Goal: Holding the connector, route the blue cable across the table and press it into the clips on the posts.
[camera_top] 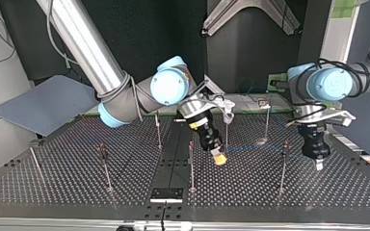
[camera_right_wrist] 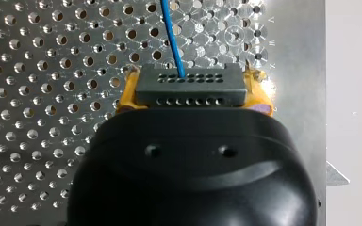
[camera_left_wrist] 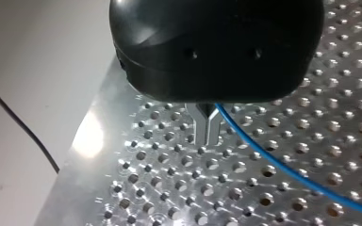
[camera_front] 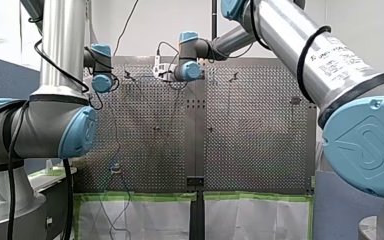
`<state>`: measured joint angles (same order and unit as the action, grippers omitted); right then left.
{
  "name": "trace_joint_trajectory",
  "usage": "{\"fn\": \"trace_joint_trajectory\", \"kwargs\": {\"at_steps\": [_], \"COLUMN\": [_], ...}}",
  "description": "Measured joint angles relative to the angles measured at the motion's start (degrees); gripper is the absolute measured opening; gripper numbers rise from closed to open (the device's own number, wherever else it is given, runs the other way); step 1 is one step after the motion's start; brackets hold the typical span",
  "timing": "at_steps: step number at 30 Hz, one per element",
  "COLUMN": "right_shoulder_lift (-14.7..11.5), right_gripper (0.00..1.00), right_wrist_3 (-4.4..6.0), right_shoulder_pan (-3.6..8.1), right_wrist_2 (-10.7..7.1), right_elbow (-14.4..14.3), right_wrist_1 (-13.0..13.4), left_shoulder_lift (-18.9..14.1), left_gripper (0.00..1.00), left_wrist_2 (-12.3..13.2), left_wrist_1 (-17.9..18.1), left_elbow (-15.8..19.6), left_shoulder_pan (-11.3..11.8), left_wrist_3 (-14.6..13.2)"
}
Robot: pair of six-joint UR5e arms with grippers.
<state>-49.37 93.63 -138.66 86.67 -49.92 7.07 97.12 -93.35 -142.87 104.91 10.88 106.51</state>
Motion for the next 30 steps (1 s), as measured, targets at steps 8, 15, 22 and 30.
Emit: {"fn": "trace_joint_trajectory", "kwargs": {"at_steps": [8, 15, 22, 30], "right_shoulder_lift": [0.0, -0.1, -0.1, -0.1], "right_gripper": [0.00, 0.00, 0.00, 0.00], "right_wrist_3": [-0.26, -0.28, -0.28, -0.28], "right_shoulder_pan": [0.01, 0.01, 0.01, -0.29], "right_wrist_2": [-0.01, 0.00, 0.04, 0.19], "right_elbow": [0.0, 0.0, 0.0, 0.3], "right_wrist_1": [-0.2, -0.6, -1.1, -1.4], "left_shoulder_lift": [0.0, 0.0, -0.2, -3.2], "left_gripper": [0.76, 0.83, 0.99, 0.99], "left_wrist_2": [3.0, 0.5, -2.8, -6.9], "left_wrist_1": [0.1, -3.0, -6.4, -10.5], "left_elbow": [0.0, 0.0, 0.3, 3.5], "left_shoulder_pan": [-0.3, -1.5, -2.6, -3.8], "left_wrist_3": [1.5, -1.4, -3.1, -5.3]}}
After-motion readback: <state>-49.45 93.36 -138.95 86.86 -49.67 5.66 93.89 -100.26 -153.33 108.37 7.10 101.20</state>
